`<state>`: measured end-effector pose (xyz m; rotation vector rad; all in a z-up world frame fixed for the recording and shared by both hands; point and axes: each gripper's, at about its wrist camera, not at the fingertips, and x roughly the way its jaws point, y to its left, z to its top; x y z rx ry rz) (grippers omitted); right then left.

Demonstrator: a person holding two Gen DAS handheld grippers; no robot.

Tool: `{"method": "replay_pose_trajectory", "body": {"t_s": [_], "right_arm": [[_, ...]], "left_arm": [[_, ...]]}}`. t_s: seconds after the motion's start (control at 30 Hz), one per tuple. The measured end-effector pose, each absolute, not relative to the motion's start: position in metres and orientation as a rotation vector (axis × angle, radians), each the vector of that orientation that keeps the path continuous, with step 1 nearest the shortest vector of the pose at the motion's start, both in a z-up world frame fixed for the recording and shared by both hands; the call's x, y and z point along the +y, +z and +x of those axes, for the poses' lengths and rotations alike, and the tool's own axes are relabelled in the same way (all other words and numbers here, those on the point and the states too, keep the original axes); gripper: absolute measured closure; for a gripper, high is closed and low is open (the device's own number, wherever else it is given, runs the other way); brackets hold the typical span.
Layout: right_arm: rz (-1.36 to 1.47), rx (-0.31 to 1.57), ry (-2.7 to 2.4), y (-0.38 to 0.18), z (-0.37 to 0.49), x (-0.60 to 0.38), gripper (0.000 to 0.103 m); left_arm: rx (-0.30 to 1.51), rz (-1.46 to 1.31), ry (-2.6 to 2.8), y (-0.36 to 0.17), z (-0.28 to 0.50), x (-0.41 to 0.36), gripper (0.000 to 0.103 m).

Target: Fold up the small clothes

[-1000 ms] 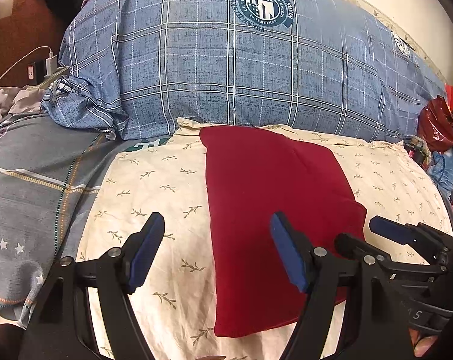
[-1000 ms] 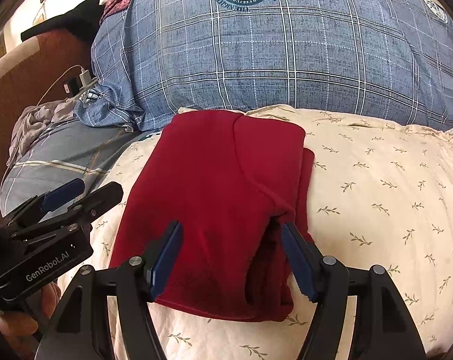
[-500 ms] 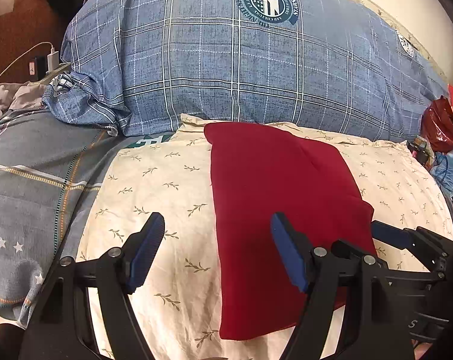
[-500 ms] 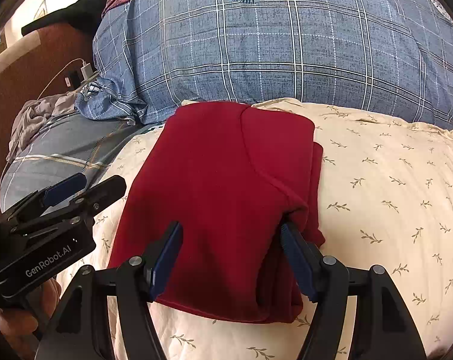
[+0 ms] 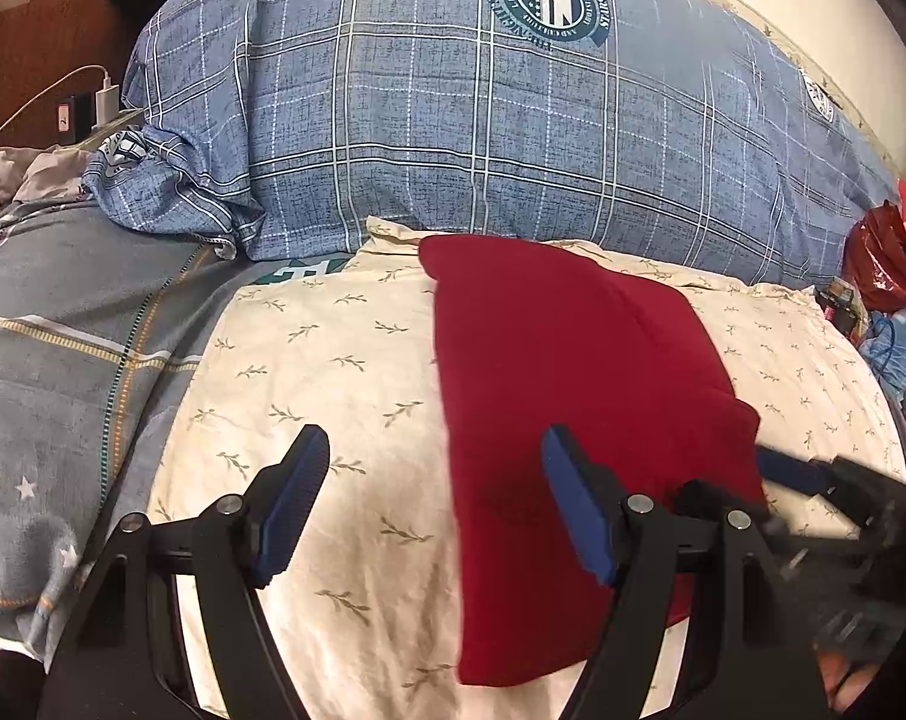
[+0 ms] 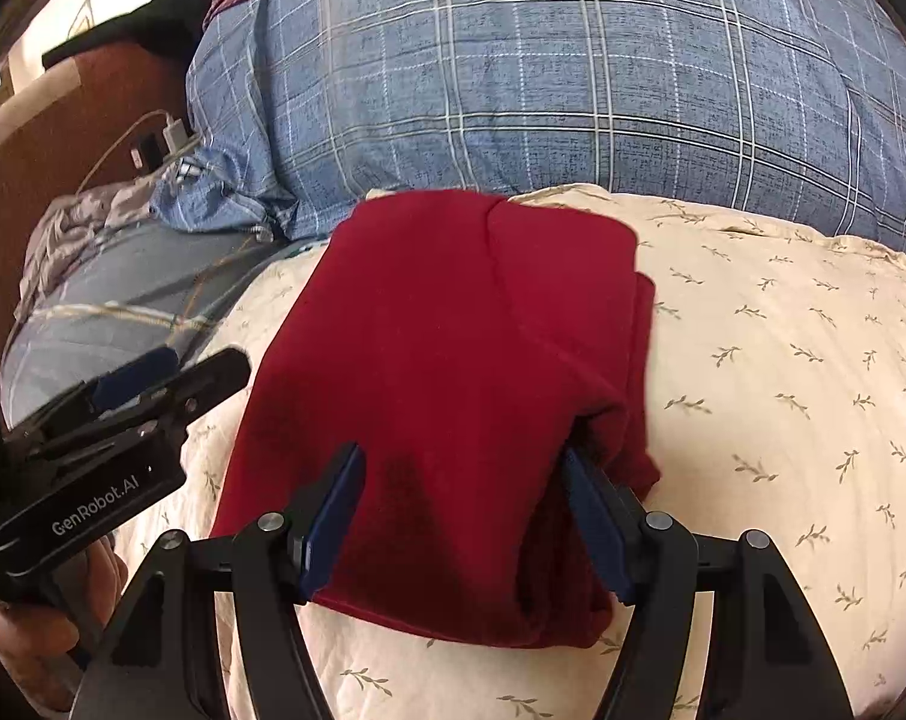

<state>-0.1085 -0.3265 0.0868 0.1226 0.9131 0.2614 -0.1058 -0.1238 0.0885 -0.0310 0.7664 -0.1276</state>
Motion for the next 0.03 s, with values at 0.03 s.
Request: {"method": "replay_pose_trajectory", "body": {"t_s": [0.03], "right_arm": [[0.132, 0.910, 0.256, 0.0894, -0.1049, -0.3353, 0.034]], "left_arm": [[0.768, -0.033, -0.123, 0.0893, -0.1031, -0.1197, 0.030]]}}
